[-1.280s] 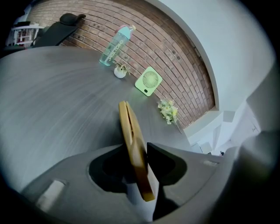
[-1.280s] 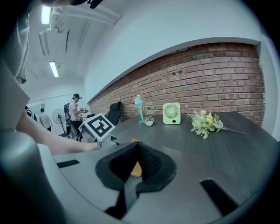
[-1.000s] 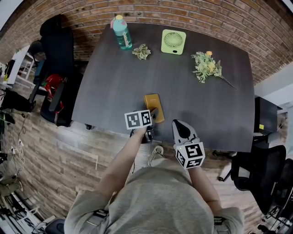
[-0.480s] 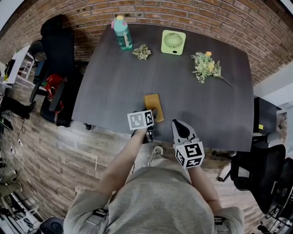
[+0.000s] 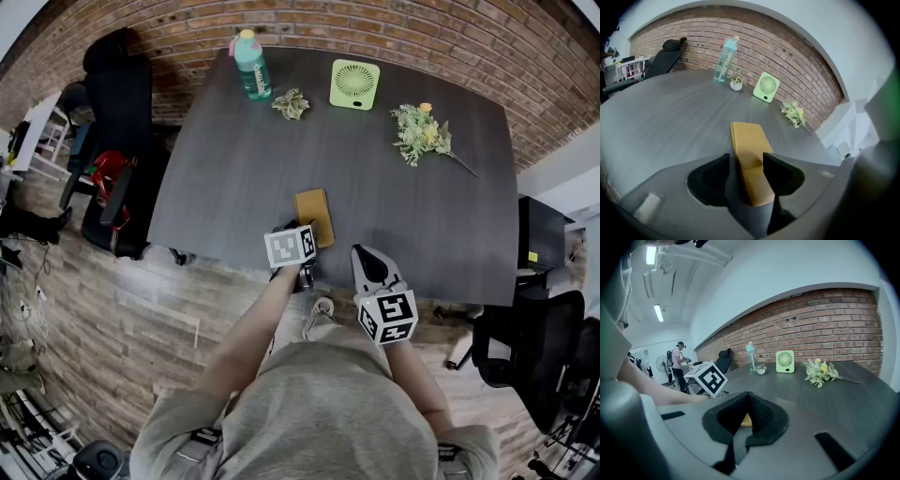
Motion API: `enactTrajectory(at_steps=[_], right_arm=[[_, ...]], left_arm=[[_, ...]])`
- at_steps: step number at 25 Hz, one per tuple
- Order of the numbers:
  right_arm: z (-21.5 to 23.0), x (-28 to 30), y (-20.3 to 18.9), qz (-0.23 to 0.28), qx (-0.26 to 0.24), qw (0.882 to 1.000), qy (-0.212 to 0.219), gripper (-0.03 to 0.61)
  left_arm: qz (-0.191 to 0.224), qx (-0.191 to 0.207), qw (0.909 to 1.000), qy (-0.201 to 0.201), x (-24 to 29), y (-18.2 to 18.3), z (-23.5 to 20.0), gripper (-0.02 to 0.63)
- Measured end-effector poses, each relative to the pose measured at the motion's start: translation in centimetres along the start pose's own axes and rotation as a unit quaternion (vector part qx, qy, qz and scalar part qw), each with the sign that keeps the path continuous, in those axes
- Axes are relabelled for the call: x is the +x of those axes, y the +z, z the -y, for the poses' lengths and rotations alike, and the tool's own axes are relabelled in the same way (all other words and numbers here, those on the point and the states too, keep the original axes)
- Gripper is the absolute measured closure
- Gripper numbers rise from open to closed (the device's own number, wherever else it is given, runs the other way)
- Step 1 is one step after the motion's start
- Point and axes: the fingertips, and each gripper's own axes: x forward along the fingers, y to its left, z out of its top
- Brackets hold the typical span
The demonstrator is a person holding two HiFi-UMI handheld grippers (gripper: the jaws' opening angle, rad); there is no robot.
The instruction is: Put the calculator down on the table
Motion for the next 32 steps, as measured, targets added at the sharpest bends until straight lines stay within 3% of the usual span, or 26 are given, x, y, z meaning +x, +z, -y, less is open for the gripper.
enactTrajectory(at_steps=[9,13,18,32], right_arm=[[-1.9,-2.4,-0.6,0.007,-0.003,1.000,-0.006,0.577],[-3.3,-4.1,-0.9,0.015,-0.005,1.000,-0.008,0.577],[-5.3,-6.4,-1.3,0.027,-0.010,1.000,-0.011,0.577],[-11.4,-15.0,-4.3,0.052,-0.013,0.998,-0.022,0.577]], left_arm=[[0.025,-0.005,0.9995,-0.016,-3.5,-0.1,0.0,0.406],[0.046,0.028,0.9984,-0.020,-6.4,-0.9,0.8,0.466],[0.067,0.054,0.9958,-0.029,-10.3,-2.3,1.7,0.498],[0.104,0.078,0.9908,-0.038,-21.0,-10.2,2.7,0.566]])
